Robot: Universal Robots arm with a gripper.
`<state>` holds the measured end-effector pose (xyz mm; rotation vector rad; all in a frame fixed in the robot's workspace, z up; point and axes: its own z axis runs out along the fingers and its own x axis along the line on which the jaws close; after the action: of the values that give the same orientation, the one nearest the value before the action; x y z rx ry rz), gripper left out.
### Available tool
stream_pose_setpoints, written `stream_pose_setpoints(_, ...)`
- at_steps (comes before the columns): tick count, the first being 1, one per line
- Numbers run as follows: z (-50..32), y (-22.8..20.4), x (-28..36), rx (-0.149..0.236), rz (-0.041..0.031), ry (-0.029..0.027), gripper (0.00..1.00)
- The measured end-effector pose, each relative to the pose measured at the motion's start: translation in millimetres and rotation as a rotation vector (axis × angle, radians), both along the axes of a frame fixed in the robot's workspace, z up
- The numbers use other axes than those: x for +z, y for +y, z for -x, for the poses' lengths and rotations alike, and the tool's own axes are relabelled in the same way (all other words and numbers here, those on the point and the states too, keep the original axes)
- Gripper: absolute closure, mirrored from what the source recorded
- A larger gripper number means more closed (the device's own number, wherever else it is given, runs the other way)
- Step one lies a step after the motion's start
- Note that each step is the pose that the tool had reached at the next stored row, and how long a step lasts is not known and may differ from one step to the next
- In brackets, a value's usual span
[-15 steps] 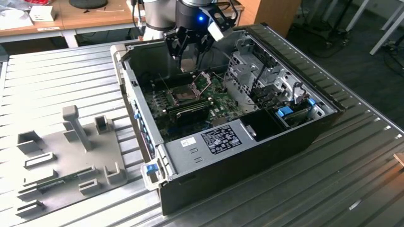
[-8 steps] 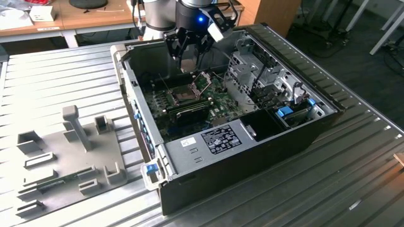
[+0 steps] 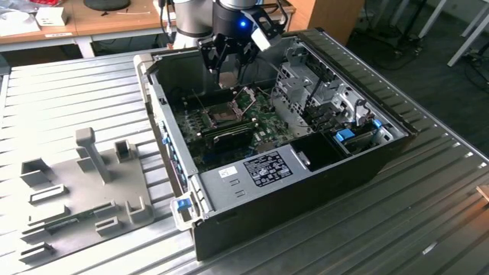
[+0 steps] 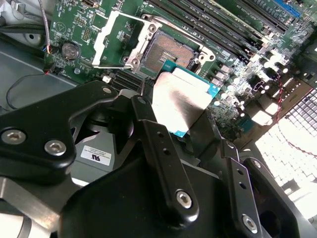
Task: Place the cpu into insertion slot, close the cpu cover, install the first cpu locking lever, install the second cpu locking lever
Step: 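Place the cpu into insertion slot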
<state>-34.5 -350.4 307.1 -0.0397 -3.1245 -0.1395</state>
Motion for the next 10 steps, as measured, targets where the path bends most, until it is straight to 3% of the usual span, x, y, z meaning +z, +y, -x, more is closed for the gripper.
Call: stream_pose_setpoints(10, 0.0, 0.0, -8.4, 0.0, 0.0, -0.001, 0.46)
